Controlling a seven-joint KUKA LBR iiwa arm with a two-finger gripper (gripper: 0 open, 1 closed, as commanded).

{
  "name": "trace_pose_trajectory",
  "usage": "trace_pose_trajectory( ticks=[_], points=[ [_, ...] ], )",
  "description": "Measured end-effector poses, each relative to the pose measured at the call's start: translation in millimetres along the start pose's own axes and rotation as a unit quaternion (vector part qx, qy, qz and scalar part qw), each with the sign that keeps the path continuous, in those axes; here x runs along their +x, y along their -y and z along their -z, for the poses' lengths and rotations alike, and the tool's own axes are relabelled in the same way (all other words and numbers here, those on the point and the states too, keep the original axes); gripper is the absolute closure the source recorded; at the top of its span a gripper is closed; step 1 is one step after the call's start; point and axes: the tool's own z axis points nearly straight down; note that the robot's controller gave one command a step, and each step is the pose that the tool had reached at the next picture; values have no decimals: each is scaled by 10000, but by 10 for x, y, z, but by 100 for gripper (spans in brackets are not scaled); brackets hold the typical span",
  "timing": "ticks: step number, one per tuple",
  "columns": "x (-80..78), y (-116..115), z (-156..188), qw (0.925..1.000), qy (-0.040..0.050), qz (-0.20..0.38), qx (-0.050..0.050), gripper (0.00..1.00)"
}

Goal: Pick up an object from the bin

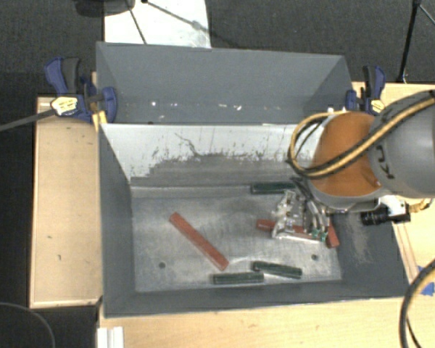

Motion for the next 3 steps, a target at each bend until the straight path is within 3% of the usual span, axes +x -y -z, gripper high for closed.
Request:
trace_pose_trajectory(
  ticks=[3],
  points=[
    [3,1,253,10000,-33,14,8,100]
  ],
)
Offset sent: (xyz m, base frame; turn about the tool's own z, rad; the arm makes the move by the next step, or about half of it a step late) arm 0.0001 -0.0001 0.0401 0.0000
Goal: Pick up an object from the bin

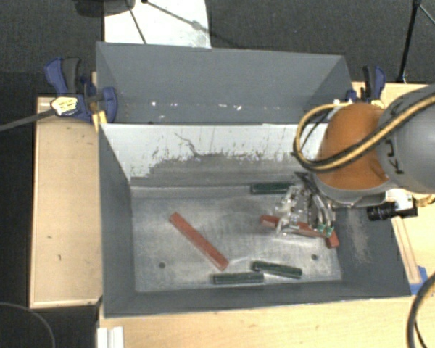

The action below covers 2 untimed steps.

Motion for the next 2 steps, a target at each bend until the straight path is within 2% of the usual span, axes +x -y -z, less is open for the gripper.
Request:
trace_pose_trajectory(
  ticks=[2],
  points=[
    [-4,-1,102,10000,9,4,-1,100]
  ],
)
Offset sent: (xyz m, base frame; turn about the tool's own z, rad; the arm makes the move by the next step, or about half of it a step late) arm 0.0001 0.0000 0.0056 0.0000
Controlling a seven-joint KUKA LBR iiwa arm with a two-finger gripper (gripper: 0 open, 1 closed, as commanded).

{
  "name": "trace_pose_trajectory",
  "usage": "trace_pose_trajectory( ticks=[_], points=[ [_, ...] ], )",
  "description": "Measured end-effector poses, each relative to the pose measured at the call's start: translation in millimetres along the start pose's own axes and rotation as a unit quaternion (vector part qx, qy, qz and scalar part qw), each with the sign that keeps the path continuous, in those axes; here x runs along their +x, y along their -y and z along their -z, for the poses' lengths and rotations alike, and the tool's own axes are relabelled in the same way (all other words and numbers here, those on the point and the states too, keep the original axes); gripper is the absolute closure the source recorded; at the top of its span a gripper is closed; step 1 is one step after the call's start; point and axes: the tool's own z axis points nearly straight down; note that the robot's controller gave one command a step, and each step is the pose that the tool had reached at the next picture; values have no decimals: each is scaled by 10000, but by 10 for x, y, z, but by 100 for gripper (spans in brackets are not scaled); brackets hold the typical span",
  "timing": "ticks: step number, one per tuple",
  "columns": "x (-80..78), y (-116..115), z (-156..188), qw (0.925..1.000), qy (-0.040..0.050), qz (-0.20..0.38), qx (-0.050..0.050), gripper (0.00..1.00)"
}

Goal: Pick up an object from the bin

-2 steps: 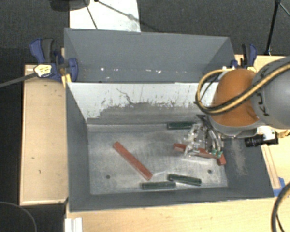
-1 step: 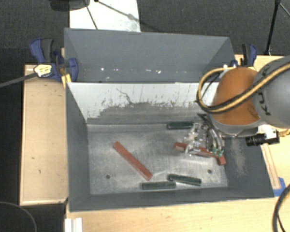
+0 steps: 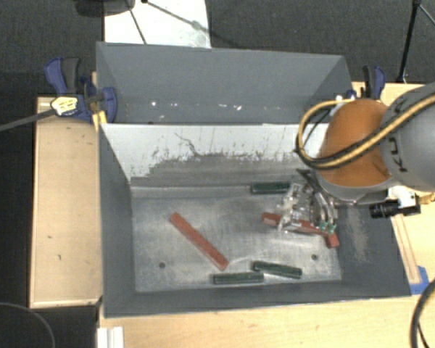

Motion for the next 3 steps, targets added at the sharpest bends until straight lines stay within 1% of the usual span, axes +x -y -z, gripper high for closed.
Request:
trace_pose_trajectory(
  ticks=[1,3],
  points=[
    [7,2,60,10000,-17,4,4,100],
    [-7,0,192,10000,8,9,-2,100]
  ],
)
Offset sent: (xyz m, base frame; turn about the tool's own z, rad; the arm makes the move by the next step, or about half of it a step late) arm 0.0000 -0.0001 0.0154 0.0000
